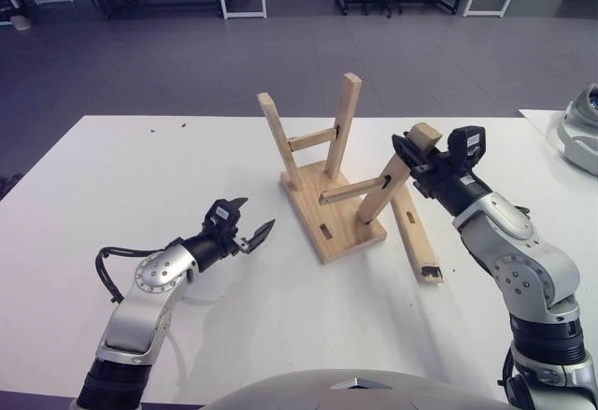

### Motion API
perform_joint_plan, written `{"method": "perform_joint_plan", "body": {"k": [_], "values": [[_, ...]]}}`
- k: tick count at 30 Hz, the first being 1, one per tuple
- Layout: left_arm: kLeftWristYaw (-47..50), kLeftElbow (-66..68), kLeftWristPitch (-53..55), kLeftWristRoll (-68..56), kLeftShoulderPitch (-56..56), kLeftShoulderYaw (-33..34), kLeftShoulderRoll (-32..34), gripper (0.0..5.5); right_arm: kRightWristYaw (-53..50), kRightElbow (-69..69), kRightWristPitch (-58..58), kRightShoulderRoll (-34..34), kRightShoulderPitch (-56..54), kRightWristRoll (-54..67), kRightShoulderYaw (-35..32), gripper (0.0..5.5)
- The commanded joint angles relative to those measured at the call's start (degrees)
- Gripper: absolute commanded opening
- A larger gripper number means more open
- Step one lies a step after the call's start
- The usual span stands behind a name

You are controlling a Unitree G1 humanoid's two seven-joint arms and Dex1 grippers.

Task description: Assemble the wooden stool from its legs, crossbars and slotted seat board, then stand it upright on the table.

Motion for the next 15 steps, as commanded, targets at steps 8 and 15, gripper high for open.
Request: {"method": "perform_joint_plan", "body": {"k": [8,15], "values": [[0.84,2.51,-0.53,3.16,-1.4,-1.89,-0.11,3.98,-0.05,10.6,8.72,0.34,7.8,-3.09,4.64,1.05],[0.8,3.56,-1.33,3.82,-2.17,-1.52,-0.54,3.98,1.31,7.89,3.92,4.89,1.42,4.04,-4.01,1.05]]}}
